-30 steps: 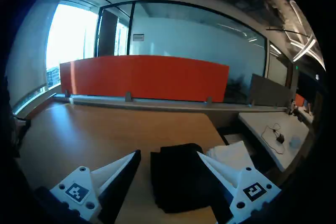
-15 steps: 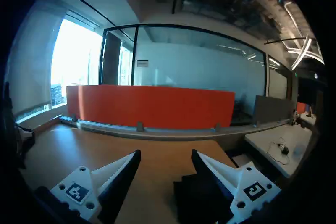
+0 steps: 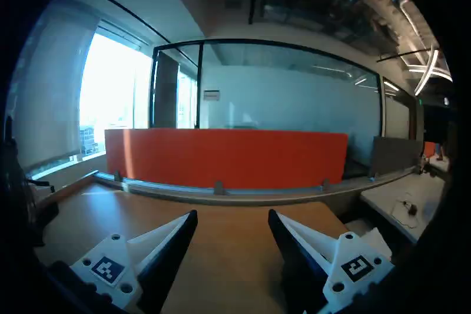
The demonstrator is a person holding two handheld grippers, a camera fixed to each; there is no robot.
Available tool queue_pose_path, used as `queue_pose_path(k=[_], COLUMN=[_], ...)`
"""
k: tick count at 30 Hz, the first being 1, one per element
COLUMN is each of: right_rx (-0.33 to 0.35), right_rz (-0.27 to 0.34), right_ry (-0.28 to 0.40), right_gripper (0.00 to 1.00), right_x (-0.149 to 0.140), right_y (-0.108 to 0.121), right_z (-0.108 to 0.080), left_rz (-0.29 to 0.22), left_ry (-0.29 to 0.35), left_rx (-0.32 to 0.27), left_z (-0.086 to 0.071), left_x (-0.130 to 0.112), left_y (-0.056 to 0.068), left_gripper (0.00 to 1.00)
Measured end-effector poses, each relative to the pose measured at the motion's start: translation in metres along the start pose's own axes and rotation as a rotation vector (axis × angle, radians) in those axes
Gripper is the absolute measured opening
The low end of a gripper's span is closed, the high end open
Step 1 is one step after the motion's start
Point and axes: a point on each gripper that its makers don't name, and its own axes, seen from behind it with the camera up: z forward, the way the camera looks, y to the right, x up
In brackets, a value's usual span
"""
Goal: Fold towel
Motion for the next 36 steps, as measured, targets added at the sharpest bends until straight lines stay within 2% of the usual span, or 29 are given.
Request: queue_pose_path(k=[5,11,17,26,32,36], right_rx=[0.011,0.018,0.040,0.033,0.018,-0.002], right_rz=[0.011,0.007,-0.017,-0.033,-0.015,-0.009], right_ry=[0.019,0.022,0.019,-0.003,-0.006,0.007], right_gripper=[0.93,0.93,0.94,0.94,0.94,0.94], right_x=[0.005,0.007,-0.002,-0.022,-0.034,-0.042], right_y=[-0.014,-0.027,-0.041,-0.043,-0.038,-0.033], right_z=[0.004,0.008,0.009,0.010,0.013,0.017], left_rz=[0.008,-0.003,-0.021,0.023,0.055,0.058], left_ry=[0.037,0.055,0.102,0.152,0.178,0.191], left_rx=[0.003,-0.002,0.014,0.038,0.054,0.063], left_z=[0.000,0.005,0.012,0.020,0.024,0.027], left_x=[0.011,0.004,-0.003,-0.025,-0.042,-0.058], left_y=[-0.005,-0.008,-0.015,-0.024,-0.032,-0.040], left_gripper=[0.94,0.94,0.93,0.94,0.93,0.93])
